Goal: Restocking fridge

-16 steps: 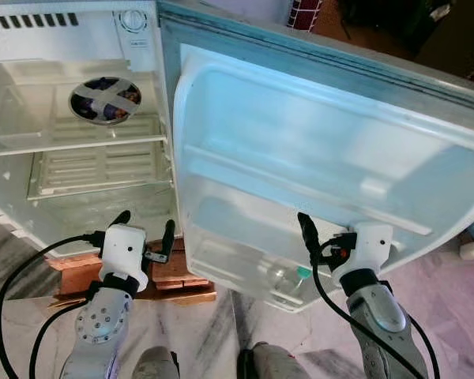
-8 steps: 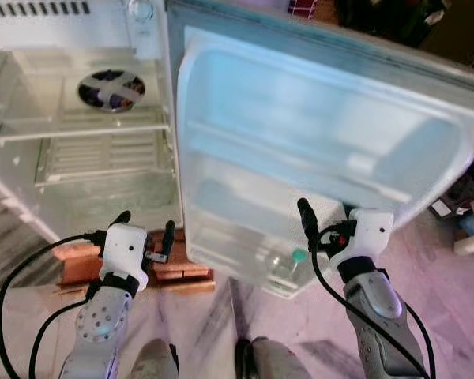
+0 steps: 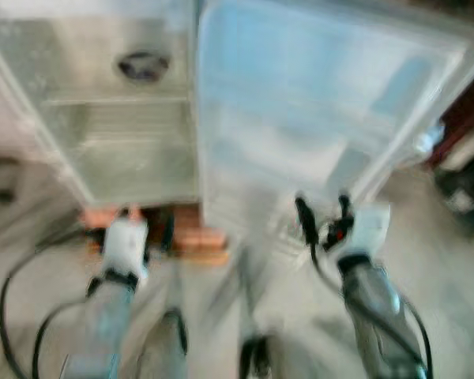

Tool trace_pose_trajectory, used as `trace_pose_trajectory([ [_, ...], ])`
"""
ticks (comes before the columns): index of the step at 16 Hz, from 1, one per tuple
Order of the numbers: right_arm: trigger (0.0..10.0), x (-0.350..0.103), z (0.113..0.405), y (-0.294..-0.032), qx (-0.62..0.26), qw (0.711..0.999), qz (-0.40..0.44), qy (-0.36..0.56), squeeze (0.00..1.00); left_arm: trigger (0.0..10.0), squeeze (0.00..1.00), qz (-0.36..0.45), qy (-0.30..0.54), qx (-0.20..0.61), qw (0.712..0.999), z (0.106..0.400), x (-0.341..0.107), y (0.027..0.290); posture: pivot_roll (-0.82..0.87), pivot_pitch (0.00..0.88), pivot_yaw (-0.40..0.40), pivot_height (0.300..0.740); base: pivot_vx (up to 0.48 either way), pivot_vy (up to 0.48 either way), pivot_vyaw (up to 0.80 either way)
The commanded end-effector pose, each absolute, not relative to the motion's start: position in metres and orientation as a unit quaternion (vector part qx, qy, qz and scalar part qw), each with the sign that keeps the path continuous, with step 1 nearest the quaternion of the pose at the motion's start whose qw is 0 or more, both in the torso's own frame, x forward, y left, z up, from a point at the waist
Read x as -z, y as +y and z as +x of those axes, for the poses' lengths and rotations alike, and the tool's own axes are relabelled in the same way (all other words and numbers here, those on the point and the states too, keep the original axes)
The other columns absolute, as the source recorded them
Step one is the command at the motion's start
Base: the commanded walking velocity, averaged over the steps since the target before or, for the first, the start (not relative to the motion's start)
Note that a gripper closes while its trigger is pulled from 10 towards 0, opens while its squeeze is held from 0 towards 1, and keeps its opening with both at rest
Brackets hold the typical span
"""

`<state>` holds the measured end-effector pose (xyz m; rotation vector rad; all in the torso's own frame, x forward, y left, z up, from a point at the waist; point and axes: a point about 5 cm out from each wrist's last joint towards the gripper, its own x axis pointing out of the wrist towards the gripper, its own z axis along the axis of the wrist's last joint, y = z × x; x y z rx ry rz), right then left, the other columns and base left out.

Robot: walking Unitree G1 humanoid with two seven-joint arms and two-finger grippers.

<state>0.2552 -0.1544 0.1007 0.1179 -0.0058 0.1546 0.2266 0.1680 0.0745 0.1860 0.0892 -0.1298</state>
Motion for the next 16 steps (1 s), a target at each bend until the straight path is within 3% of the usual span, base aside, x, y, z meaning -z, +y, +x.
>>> trace_pose_trajectory([
  [1,10.0,-0.097,0.255,-0.16,-0.054,0.998,0.037,0.005,0.0,10.0,0.0,0.109,0.037,0.062,0.991,0.232,-0.08,0.171,0.12,0.138,-0.06,0.74,-0.379,0.0,0.0],
  [4,10.0,-0.1,0.261,-0.162,-0.051,0.998,0.045,-0.002,0.0,10.0,0.0,0.135,0.03,0.063,0.988,0.238,-0.084,0.175,0.15,0.135,-0.031,0.74,-0.338,0.0,0.0],
  [10,10.0,-0.106,0.262,-0.162,-0.045,0.998,0.035,-0.023,0.0,10.0,0.0,0.114,0.028,0.081,0.99,0.24,-0.081,0.171,0.12,0.135,-0.043,0.74,0.0,0.0,0.0],
  [16,10.0,-0.113,0.272,-0.169,-0.022,0.999,0.033,-0.037,0.0,10.0,0.0,0.098,0.036,0.083,0.991,0.237,-0.076,0.171,0.12,0.131,-0.052,0.74,0.355,-0.082,0.0],
])
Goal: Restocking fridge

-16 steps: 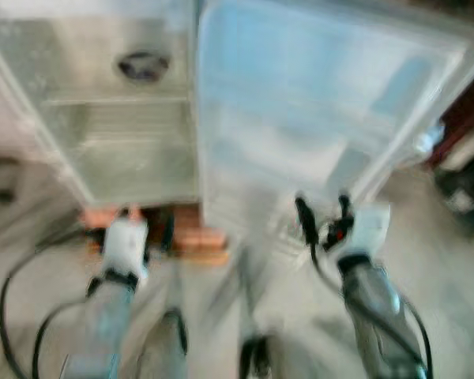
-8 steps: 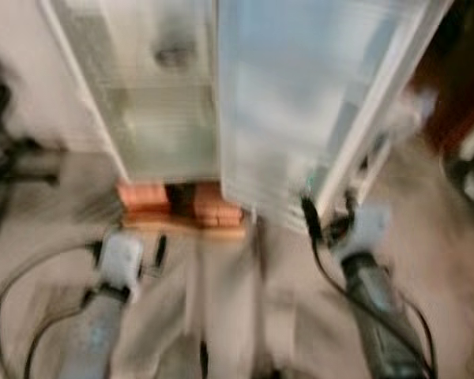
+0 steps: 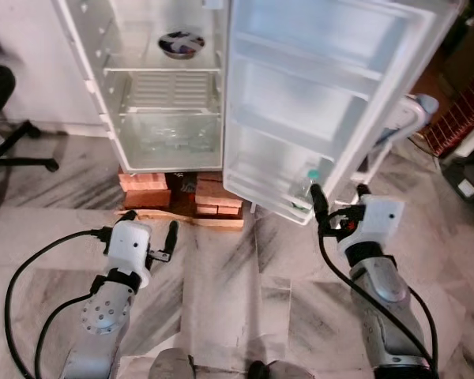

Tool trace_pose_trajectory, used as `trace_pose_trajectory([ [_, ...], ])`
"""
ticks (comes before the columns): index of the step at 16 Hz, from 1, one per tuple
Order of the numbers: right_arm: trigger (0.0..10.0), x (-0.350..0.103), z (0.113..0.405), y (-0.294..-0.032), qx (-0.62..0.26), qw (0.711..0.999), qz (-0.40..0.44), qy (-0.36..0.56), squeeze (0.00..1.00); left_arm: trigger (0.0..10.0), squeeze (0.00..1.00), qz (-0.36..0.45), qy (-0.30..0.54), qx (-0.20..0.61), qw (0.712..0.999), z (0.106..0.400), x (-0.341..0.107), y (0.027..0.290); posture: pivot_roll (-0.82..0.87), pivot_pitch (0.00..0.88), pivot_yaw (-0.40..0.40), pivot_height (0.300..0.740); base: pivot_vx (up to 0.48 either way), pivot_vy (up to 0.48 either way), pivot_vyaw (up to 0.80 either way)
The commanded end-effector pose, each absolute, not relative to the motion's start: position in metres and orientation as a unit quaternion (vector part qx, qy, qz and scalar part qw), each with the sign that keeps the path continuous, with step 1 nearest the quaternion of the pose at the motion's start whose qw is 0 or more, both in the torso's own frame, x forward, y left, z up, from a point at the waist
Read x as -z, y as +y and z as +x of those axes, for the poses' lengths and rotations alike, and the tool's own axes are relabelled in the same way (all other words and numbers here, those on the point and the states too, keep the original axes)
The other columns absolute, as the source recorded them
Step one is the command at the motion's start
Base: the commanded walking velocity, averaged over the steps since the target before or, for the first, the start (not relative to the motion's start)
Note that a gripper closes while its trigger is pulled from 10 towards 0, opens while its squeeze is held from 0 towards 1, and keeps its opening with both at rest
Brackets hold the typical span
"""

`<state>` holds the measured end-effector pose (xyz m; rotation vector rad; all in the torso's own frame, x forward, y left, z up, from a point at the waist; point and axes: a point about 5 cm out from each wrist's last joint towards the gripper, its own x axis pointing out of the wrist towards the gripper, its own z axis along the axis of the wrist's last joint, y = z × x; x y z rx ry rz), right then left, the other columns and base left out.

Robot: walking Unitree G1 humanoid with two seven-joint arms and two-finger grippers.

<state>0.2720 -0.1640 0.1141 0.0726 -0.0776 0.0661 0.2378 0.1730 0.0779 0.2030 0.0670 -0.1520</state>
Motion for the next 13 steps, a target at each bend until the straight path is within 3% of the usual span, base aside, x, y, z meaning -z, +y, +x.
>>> trace_pose_trajectory([
  [1,10.0,-0.1131,0.2724,-0.1698,-0.022,0.998,0.034,-0.038,0.0,10.0,0.0,0.098,0.036,0.083,0.991,0.2373,-0.0752,0.1707,0.12,0.119,-0.056,0.74,0.412,-0.244,0.0],
  [13,10.0,-0.1141,0.276,-0.1707,-0.026,0.998,0.034,-0.047,0.0,10.0,0.0,0.108,0.042,0.089,0.989,0.2364,-0.0685,0.1641,0.13,0.124,-0.057,0.74,0.371,-0.277,0.0],
])
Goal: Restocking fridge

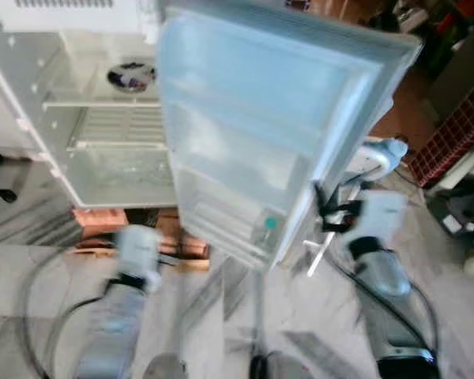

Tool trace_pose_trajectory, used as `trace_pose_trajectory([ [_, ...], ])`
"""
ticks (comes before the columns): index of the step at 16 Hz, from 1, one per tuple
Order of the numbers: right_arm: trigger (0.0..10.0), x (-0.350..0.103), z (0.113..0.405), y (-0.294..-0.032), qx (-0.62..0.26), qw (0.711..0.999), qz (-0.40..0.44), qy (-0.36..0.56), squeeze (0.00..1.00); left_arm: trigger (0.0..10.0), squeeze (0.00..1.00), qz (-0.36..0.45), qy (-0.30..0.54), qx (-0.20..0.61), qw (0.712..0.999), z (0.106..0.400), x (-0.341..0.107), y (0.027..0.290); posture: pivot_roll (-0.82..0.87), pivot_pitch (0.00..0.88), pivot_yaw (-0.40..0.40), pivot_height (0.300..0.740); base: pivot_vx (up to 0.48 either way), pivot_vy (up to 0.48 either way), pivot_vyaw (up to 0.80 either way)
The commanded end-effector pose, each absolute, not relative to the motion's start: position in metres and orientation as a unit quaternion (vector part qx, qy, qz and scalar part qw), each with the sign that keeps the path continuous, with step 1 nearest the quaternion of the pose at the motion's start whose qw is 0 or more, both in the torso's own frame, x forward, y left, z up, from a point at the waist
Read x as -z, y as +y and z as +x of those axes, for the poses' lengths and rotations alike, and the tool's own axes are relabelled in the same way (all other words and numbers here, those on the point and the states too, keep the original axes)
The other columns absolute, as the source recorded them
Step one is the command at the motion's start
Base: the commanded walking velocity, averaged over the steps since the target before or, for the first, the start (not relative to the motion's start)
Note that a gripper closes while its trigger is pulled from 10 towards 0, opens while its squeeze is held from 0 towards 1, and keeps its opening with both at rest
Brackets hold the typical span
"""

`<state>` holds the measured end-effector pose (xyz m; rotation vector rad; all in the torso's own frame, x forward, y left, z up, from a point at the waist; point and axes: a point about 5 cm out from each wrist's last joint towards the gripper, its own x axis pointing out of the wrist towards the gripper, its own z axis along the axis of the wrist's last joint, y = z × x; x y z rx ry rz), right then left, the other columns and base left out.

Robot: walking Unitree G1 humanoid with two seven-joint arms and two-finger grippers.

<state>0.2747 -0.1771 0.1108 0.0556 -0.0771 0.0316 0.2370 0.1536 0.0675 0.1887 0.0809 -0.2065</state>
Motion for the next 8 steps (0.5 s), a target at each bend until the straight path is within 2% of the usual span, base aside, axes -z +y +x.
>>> trace_pose_trajectory([
  [1,10.0,-0.1138,0.2757,-0.171,-0.026,0.998,0.035,-0.047,0.0,10.0,0.0,0.109,0.043,0.09,0.989,0.2355,-0.0679,0.1641,0.13,0.124,-0.057,0.74,0.281,-0.386,0.0],
  [2,10.0,-0.1127,0.2745,-0.1713,-0.027,0.998,0.038,-0.046,0.0,10.0,0.0,0.109,0.043,0.091,0.989,0.2347,-0.0674,0.1641,0.13,0.124,-0.057,0.74,0.24,-0.412,0.0],
  [6,10.0,-0.1064,0.2698,-0.1653,-0.082,0.994,0.061,-0.031,0.0,10.0,0.0,0.111,0.048,0.098,0.988,0.2307,-0.0656,0.1611,0.13,0.129,-0.054,0.74,0.0,-0.445,0.0],
  [8,10.0,-0.1056,0.2719,-0.1676,-0.08,0.994,0.061,-0.03,0.0,10.0,0.0,0.114,0.056,0.096,0.987,0.2276,-0.0636,0.1611,0.13,0.13,-0.052,0.74,0.0,0.0,0.0],
])
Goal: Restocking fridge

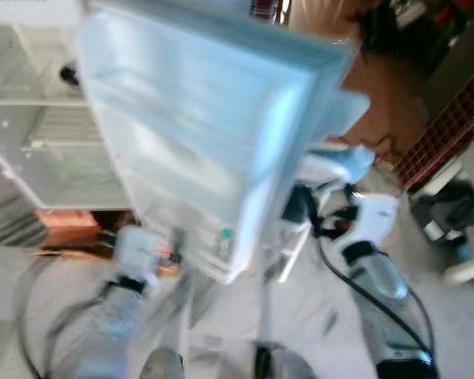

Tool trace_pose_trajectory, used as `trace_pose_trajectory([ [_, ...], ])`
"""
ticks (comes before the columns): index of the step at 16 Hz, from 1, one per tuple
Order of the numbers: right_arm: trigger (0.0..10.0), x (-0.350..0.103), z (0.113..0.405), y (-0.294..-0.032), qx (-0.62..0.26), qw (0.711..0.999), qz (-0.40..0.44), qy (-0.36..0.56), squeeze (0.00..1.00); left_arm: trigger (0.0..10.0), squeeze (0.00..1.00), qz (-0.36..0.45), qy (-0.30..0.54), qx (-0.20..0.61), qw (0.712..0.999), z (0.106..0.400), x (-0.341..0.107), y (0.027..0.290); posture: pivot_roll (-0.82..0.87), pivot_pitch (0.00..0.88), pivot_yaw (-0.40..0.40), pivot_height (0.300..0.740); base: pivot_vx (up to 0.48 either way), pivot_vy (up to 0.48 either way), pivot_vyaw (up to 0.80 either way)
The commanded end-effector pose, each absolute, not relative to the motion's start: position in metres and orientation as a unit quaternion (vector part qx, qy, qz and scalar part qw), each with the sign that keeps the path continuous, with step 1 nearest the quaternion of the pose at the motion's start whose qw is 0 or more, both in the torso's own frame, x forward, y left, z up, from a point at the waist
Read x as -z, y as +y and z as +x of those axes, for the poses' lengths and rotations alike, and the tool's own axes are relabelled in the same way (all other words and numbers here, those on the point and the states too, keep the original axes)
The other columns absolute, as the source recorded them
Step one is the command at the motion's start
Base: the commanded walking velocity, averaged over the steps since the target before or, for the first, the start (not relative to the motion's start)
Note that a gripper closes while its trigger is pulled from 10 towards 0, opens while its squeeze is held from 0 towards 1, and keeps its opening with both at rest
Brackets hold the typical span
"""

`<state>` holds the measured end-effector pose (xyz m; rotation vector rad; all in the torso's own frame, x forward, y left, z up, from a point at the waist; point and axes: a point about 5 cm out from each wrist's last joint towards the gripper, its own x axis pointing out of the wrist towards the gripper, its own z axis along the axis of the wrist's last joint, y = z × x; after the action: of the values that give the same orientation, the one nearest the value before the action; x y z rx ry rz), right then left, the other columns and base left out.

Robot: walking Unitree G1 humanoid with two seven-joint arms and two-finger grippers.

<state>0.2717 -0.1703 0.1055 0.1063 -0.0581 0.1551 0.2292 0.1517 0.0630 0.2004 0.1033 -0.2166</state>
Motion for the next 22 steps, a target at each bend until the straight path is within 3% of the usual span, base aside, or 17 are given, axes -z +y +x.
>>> trace_pose_trajectory([
  [1,10.0,-0.105,0.273,-0.169,-0.081,0.994,0.063,-0.029,0.0,10.0,0.0,0.117,0.06,0.09,0.987,0.225,-0.062,0.162,0.14,0.131,-0.053,0.74,0.0,0.0,0.0],
  [7,10.0,-0.119,0.31,-0.169,-0.086,0.992,0.078,-0.042,0.0,10.0,0.0,0.118,0.111,-0.026,0.987,0.196,-0.05,0.194,0.16,0.136,-0.056,0.74,0.0,0.0,0.0],
  [14,10.0,-0.159,0.358,-0.107,-0.163,0.971,0.164,-0.067,0.0,10.0,0.0,0.103,0.13,-0.042,0.985,0.192,-0.047,0.197,0.18,0.138,-0.073,0.74,0.0,0.0,0.0],
  [15,10.0,-0.162,0.36,-0.101,-0.171,0.961,0.208,-0.061,0.0,10.0,0.0,0.101,0.135,-0.044,0.985,0.19,-0.046,0.197,0.18,0.141,-0.074,0.74,0.0,0.0,0.0],
  [16,10.0,-0.168,0.358,-0.089,-0.215,0.942,0.252,-0.058,0.0,10.0,0.0,0.088,0.148,-0.061,0.983,0.187,-0.043,0.201,0.18,0.141,-0.074,0.74,0.0,0.0,0.0],
  [17,10.0,-0.185,0.348,-0.072,-0.304,0.896,0.317,-0.069,0.0,10.0,0.0,0.083,0.16,-0.075,0.981,0.183,-0.04,0.205,0.18,0.147,-0.077,0.74,0.0,0.0,0.0],
  [19,10.0,-0.208,0.322,-0.059,-0.427,0.823,0.363,-0.095,0.0,10.0,0.0,0.083,0.17,-0.084,0.978,0.177,-0.036,0.21,0.18,0.151,-0.079,0.74,0.0,0.0,0.0],
  [21,10.0,-0.217,0.295,-0.059,-0.522,0.758,0.379,-0.095,0.0,10.0,0.0,0.089,0.175,-0.089,0.976,0.168,-0.033,0.214,0.18,0.154,-0.083,0.74,0.0,0.0,0.0],
  [22,10.0,-0.205,0.285,-0.062,-0.551,0.75,0.36,-0.07,0.0,10.0,0.0,0.082,0.183,-0.101,0.974,0.162,-0.029,0.218,0.19,0.157,-0.089,0.74,0.0,0.0,0.0],
])
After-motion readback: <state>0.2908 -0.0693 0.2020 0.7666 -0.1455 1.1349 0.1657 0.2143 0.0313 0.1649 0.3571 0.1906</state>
